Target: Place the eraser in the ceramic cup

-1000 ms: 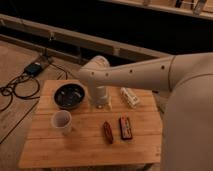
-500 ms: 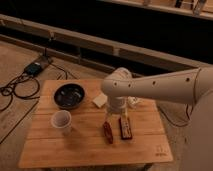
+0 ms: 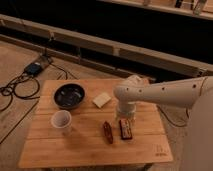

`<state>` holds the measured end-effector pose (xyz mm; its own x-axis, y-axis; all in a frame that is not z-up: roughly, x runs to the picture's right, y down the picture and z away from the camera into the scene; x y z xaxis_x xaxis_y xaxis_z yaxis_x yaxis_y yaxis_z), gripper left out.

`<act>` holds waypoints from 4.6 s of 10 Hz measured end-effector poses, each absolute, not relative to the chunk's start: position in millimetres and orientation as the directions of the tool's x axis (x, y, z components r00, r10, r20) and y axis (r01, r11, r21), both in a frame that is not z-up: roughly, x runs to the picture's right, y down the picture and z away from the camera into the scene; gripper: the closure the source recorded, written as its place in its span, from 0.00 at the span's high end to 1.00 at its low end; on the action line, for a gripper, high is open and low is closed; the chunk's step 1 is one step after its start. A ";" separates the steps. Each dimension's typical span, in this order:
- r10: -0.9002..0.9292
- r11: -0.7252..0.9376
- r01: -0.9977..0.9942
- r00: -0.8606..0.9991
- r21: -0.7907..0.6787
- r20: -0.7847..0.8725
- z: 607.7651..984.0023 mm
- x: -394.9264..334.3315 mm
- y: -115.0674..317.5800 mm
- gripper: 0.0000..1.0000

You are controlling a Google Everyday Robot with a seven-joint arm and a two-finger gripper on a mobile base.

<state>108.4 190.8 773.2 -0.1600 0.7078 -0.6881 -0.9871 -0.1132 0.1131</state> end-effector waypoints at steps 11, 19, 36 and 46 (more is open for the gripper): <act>0.656 -0.113 -0.990 -0.140 0.087 -0.742 821.3 128.1 217.2 0.65; 0.641 -0.081 -0.994 -0.109 0.075 -0.759 841.0 118.9 217.4 0.44; 0.910 0.243 -0.954 0.288 -0.176 -0.300 719.1 -81.8 49.3 0.00; 0.910 0.337 -0.911 0.380 -0.237 -0.166 710.0 -171.5 59.6 0.00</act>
<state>-171.5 59.6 710.0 0.3801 0.9098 -0.1665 -0.9111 0.3372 -0.2372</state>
